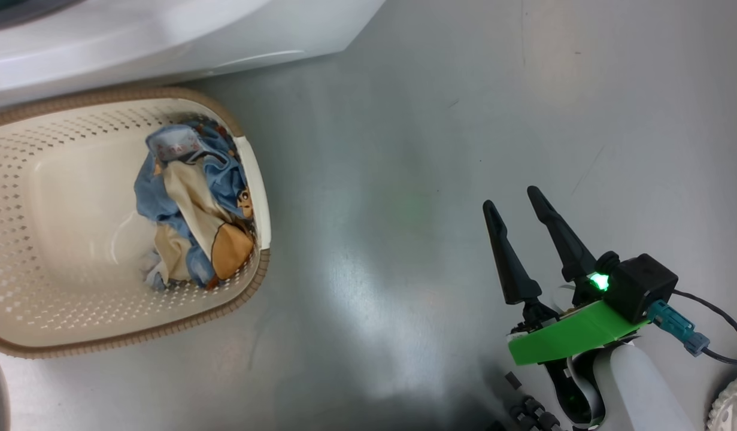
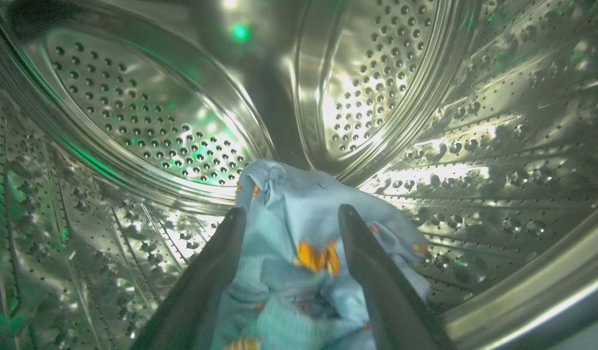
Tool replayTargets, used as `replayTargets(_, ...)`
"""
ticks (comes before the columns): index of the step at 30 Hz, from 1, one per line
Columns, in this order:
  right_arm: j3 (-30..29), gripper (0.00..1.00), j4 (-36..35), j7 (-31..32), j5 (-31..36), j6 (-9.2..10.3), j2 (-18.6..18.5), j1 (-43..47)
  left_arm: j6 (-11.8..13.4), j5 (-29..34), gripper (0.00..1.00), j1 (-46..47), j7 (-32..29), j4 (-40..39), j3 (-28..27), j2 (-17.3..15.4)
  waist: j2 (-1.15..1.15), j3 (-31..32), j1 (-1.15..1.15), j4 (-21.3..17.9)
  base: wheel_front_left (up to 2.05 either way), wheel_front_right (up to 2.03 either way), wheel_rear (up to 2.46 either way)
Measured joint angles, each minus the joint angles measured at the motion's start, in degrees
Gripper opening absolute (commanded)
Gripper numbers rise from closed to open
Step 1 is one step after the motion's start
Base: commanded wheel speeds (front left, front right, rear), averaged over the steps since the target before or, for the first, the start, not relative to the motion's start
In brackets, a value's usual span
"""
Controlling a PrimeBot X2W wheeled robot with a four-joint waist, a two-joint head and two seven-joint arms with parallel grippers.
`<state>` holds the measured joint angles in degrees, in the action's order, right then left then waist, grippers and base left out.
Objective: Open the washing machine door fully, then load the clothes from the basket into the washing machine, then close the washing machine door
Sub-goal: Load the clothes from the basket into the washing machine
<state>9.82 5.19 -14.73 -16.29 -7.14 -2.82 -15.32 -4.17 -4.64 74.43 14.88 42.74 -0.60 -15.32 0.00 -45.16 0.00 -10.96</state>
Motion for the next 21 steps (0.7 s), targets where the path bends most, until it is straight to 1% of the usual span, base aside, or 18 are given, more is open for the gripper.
replayTargets(3,-0.08,1.0,0.03,0.0,-0.03,0.0,0.01,-0.01,-0.22,-0.33,1.0,0.01,0.0,2.89,0.12,0.21,0.0,0.32,0.0,0.25,0.0,0.0,0.0)
replayTargets(7,-0.25,1.0,0.1,0.0,-0.03,0.0,0.0,-0.04,-0.24,-0.73,1.0,0.04,0.0,4.48,0.14,0.46,0.0,0.61,0.0,0.44,0.0,0.0,0.0)
replayTargets(8,-0.41,1.0,0.15,0.0,-0.03,0.0,0.0,-0.15,-0.57,-0.85,1.0,0.3,-0.01,5.38,0.21,0.65,0.0,0.8,0.0,0.54,0.0,0.0,0.0)
replayTargets(21,-1.08,1.0,1.07,0.0,-0.02,0.0,0.0,-0.29,-0.57,-1.3,1.0,0.48,0.0,5.54,0.44,2.22,0.0,3.68,0.0,1.07,0.0,0.0,0.0)
